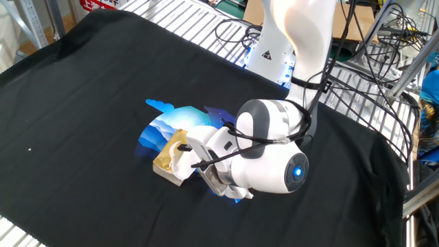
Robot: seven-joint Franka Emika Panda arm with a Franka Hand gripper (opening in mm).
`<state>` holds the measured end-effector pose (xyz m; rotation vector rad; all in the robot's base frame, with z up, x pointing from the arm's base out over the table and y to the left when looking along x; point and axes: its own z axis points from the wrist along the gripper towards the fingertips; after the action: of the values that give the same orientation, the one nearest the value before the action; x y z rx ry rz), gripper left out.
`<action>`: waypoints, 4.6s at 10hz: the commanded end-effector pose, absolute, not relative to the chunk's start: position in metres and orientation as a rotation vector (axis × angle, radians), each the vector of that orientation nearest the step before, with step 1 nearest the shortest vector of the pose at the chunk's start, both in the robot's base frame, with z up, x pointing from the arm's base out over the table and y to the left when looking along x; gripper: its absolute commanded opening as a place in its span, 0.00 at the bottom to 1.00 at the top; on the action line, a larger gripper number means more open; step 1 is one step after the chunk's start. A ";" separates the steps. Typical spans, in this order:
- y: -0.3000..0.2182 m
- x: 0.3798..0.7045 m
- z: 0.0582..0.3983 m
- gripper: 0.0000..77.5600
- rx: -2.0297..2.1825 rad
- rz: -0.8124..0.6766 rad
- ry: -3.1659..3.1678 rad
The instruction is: Pull out a napkin
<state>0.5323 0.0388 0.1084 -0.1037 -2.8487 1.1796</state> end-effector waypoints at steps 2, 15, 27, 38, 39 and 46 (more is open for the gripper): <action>0.036 0.535 0.108 1.00 -0.101 1.187 -2.850; 0.037 0.536 0.100 0.02 -0.106 1.208 -2.851; 0.037 0.536 0.100 0.02 -0.106 1.208 -2.851; 0.038 0.537 0.140 0.02 -0.146 1.106 -2.866; 0.037 0.536 0.145 0.02 -0.136 1.106 -2.861; 0.034 0.533 0.162 0.02 -0.084 1.188 -2.818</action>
<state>0.5327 0.0350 0.1562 -0.1008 -2.8362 1.1483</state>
